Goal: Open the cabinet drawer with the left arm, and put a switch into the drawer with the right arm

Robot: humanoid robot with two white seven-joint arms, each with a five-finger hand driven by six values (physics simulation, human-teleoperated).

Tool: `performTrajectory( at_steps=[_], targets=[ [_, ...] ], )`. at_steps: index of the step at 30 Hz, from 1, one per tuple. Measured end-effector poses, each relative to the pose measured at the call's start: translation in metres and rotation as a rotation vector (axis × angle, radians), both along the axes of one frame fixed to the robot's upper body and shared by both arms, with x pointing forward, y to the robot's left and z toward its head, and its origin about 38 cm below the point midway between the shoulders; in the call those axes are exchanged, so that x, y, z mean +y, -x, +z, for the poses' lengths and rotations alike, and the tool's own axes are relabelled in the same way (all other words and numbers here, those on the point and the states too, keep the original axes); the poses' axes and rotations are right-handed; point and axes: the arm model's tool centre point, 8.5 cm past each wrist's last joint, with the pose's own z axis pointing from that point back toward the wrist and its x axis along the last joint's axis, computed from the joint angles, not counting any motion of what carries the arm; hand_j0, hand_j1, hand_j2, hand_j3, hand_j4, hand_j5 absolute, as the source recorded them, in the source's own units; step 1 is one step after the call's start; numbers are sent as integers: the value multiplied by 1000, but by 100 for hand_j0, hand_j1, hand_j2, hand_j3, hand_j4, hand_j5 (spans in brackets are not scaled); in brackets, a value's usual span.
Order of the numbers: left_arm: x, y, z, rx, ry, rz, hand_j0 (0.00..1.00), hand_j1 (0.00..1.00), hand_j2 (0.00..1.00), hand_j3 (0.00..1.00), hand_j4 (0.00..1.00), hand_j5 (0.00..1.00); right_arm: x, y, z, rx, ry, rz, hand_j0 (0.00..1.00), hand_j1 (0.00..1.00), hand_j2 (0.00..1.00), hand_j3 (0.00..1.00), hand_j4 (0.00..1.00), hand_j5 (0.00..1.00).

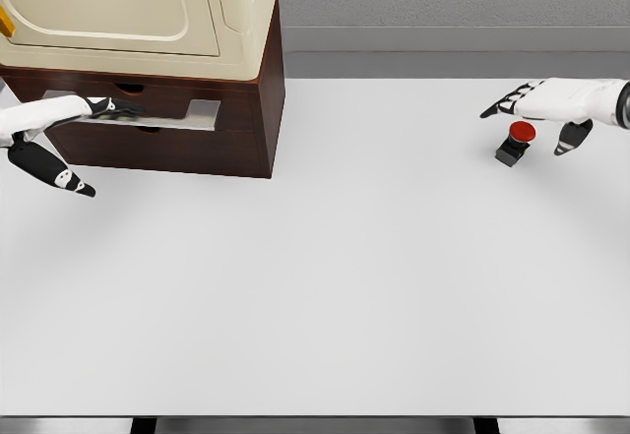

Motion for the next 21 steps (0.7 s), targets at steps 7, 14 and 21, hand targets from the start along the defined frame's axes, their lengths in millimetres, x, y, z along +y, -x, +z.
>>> performTrajectory(
  at_steps=[7, 14, 21],
  targets=[
    [-6, 9, -1, -4, -61, -34, 100, 100, 100, 100, 100, 100, -2, -5, -4, 14, 12, -18, 100, 100, 100, 100, 100, 100],
    [-9, 16, -1, 1, -97, -63, 100, 100, 100, 100, 100, 100, 0, -5, -14, 38, 35, -15, 100, 100, 100, 100, 100, 100],
    [-7, 22, -1, 14, -90, -88, 100, 100, 100, 100, 100, 100, 4, -8, -14, 36, 36, -13, 100, 100, 100, 100, 100, 100]
  ],
)
